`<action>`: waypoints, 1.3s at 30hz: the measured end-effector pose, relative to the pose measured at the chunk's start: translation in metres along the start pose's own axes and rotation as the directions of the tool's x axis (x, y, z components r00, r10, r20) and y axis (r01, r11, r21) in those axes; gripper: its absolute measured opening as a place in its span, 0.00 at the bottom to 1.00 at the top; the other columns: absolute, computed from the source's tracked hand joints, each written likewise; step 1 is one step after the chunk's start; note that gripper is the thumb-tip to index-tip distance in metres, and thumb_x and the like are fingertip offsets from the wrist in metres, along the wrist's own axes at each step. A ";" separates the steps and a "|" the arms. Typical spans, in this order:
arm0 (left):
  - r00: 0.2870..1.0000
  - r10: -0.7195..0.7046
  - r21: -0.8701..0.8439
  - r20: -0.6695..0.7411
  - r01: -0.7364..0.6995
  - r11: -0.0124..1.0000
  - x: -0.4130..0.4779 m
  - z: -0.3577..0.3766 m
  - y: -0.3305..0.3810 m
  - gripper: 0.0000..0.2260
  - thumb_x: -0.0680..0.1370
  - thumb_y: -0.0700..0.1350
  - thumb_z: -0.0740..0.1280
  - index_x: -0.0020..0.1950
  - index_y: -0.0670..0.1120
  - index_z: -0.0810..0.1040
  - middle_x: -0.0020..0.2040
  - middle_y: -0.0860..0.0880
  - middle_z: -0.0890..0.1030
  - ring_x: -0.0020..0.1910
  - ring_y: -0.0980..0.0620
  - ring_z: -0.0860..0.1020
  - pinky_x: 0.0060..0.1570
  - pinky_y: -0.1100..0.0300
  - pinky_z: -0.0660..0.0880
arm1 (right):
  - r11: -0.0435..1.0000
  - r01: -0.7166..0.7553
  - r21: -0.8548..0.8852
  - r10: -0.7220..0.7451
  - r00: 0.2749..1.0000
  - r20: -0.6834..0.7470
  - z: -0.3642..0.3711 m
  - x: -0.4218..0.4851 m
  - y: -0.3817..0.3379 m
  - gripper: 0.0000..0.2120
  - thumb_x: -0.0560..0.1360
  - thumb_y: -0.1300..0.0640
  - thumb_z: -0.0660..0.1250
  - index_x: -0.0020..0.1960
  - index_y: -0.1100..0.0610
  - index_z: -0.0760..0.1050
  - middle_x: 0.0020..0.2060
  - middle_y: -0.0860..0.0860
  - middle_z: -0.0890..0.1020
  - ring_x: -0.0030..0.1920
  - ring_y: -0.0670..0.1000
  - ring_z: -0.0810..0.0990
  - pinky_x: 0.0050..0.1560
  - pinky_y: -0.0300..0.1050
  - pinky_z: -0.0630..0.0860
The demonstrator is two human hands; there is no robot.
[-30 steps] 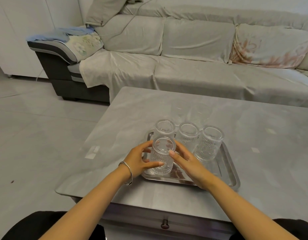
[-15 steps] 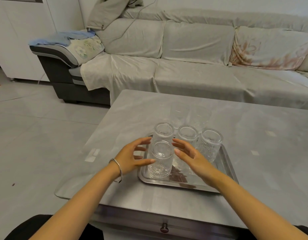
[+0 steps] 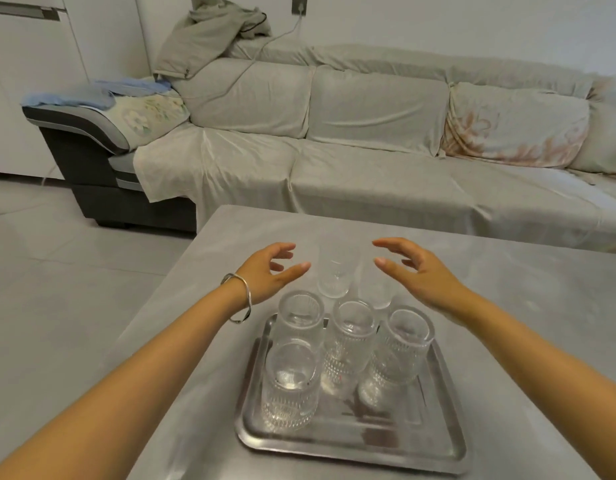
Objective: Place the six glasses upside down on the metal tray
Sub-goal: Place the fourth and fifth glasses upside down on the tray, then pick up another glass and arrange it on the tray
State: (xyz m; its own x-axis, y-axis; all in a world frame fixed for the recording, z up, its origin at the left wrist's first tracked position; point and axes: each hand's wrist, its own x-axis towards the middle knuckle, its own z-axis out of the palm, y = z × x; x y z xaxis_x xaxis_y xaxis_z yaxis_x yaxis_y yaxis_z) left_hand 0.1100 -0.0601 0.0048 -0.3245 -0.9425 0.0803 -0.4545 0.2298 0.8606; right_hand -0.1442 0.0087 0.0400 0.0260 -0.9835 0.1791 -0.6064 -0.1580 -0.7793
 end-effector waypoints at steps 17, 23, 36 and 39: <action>0.989 -0.013 0.305 0.148 -0.033 0.952 0.109 0.068 0.005 0.39 0.65 0.61 0.72 0.71 0.50 0.62 0.70 0.49 0.68 0.66 0.48 0.70 0.65 0.54 0.66 | 0.986 -0.142 0.092 0.147 0.988 -0.045 0.009 0.053 0.098 0.33 0.71 0.47 0.71 0.72 0.49 0.63 0.71 0.46 0.68 0.68 0.45 0.67 0.64 0.40 0.64; 0.993 -0.001 0.410 0.121 -0.049 0.911 0.104 0.071 0.005 0.41 0.63 0.63 0.72 0.71 0.51 0.61 0.68 0.49 0.69 0.62 0.47 0.72 0.63 0.51 0.70 | 0.975 -0.158 0.156 0.168 0.984 -0.054 0.010 0.053 0.098 0.30 0.71 0.48 0.71 0.70 0.48 0.66 0.69 0.47 0.70 0.66 0.45 0.68 0.67 0.46 0.67; 0.969 0.057 -0.340 -0.242 -0.140 0.930 0.042 0.017 0.065 0.32 0.68 0.55 0.71 0.70 0.53 0.64 0.61 0.48 0.75 0.57 0.50 0.76 0.53 0.54 0.76 | 0.961 -0.009 0.275 0.048 0.990 -0.134 0.001 0.033 0.009 0.32 0.68 0.40 0.68 0.69 0.42 0.64 0.70 0.41 0.67 0.68 0.43 0.67 0.62 0.40 0.65; 0.979 0.015 -0.576 -0.202 -0.131 0.807 0.015 0.009 0.086 0.30 0.69 0.53 0.69 0.69 0.51 0.66 0.57 0.51 0.77 0.57 0.54 0.76 0.42 0.61 0.80 | 0.906 -0.057 0.420 0.078 0.996 -0.033 -0.001 0.021 -0.026 0.38 0.64 0.37 0.68 0.71 0.43 0.63 0.71 0.44 0.68 0.67 0.47 0.72 0.64 0.47 0.71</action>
State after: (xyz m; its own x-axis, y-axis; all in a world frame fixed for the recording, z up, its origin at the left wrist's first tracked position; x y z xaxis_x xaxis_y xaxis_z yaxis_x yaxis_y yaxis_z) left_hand 0.0584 -0.0525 0.0759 -0.1574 -0.9685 0.1931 0.1535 0.1692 0.9736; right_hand -0.1282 -0.0075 0.0644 -0.0474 -0.9893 0.1377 -0.2167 -0.1244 -0.9683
